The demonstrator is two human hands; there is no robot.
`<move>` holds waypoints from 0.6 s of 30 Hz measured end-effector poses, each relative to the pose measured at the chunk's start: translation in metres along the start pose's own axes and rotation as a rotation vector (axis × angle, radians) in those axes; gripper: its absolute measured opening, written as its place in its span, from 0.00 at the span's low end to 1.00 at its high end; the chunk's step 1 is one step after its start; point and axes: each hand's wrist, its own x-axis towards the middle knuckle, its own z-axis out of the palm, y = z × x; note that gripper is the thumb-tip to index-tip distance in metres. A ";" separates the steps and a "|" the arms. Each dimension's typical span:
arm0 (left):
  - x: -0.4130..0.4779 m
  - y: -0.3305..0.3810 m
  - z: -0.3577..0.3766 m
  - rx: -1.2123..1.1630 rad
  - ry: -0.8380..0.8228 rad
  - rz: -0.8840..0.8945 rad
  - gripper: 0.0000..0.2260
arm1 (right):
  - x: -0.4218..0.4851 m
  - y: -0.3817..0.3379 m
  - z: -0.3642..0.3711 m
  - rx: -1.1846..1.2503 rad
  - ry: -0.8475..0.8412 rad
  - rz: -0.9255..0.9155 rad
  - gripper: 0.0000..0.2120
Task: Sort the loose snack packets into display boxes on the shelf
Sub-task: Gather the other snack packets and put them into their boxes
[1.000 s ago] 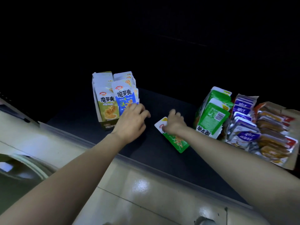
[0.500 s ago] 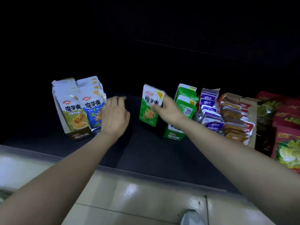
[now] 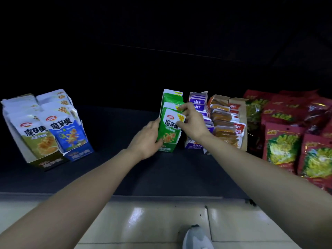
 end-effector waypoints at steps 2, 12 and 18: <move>0.000 0.000 -0.001 0.003 0.006 -0.006 0.35 | 0.004 0.000 0.000 -0.009 0.075 -0.022 0.19; -0.018 -0.031 -0.039 0.046 0.188 0.027 0.18 | 0.021 -0.036 0.022 -0.090 0.229 -0.313 0.12; -0.088 -0.091 -0.105 0.150 0.628 -0.121 0.09 | 0.026 -0.127 0.096 0.206 -0.173 -0.442 0.12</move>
